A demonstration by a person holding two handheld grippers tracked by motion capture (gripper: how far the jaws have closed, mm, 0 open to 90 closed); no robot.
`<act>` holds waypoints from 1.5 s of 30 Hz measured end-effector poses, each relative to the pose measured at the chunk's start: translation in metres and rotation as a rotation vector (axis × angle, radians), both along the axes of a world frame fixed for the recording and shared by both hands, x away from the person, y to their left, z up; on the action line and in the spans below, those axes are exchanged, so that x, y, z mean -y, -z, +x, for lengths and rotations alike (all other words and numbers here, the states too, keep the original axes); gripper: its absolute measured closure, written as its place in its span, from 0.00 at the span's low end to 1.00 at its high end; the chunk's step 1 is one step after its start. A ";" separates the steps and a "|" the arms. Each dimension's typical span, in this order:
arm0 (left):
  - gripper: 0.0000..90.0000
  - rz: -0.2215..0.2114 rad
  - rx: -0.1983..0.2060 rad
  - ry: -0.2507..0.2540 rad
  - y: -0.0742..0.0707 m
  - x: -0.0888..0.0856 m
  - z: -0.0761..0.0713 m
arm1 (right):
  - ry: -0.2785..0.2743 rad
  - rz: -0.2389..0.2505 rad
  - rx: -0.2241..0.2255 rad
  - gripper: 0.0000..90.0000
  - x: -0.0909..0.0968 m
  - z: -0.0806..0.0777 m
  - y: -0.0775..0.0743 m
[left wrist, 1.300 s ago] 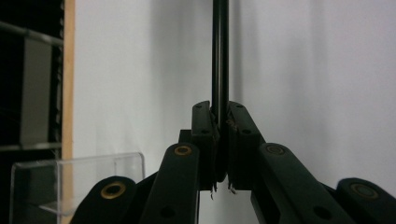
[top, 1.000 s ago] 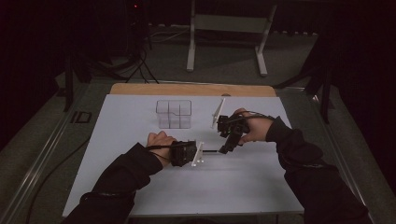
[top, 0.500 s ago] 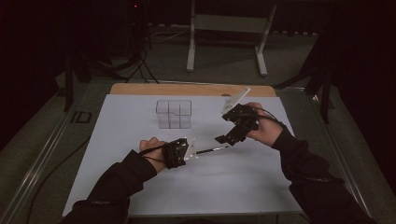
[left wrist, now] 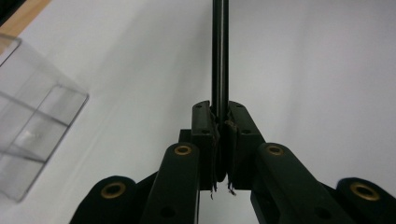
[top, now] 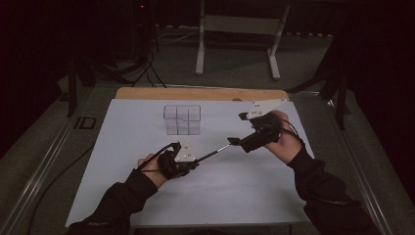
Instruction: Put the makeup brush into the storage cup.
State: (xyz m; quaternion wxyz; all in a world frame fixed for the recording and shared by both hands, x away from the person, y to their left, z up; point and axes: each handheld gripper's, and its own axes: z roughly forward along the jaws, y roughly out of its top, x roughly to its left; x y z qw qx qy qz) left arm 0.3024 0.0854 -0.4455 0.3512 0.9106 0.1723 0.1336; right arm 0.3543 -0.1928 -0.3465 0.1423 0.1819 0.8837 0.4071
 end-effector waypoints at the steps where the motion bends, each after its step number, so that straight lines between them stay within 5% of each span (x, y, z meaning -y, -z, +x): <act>1: 0.95 -0.019 -0.007 -0.013 0.000 -0.003 0.000 | 0.000 0.019 0.006 0.12 0.001 -0.001 0.000; 9: 0.95 -0.206 -0.016 -0.167 0.005 -0.022 -0.004 | 0.024 0.106 0.045 0.12 0.001 -0.013 0.005; 15: 0.95 -0.303 -0.042 -0.243 0.012 -0.030 -0.009 | 0.039 0.144 0.062 0.14 -0.003 -0.023 0.014; 24: 0.95 -0.377 -0.116 -0.271 0.026 -0.036 -0.012 | 0.052 0.193 0.074 0.13 -0.007 -0.030 0.025; 29: 0.95 -0.443 -0.096 -0.296 0.031 -0.041 -0.014 | 0.061 0.184 0.102 0.13 -0.009 -0.033 0.030; 36: 0.95 -0.554 -0.096 -0.332 0.036 -0.048 -0.015 | 0.100 0.243 0.083 0.13 -0.009 -0.032 0.040; 39: 0.95 -0.577 -0.129 -0.359 0.040 -0.051 -0.013 | 0.101 0.251 0.067 0.13 -0.010 -0.032 0.042; 45: 0.95 -0.557 -0.130 -0.393 0.046 -0.051 -0.013 | 0.116 0.276 0.054 0.12 -0.014 -0.031 0.039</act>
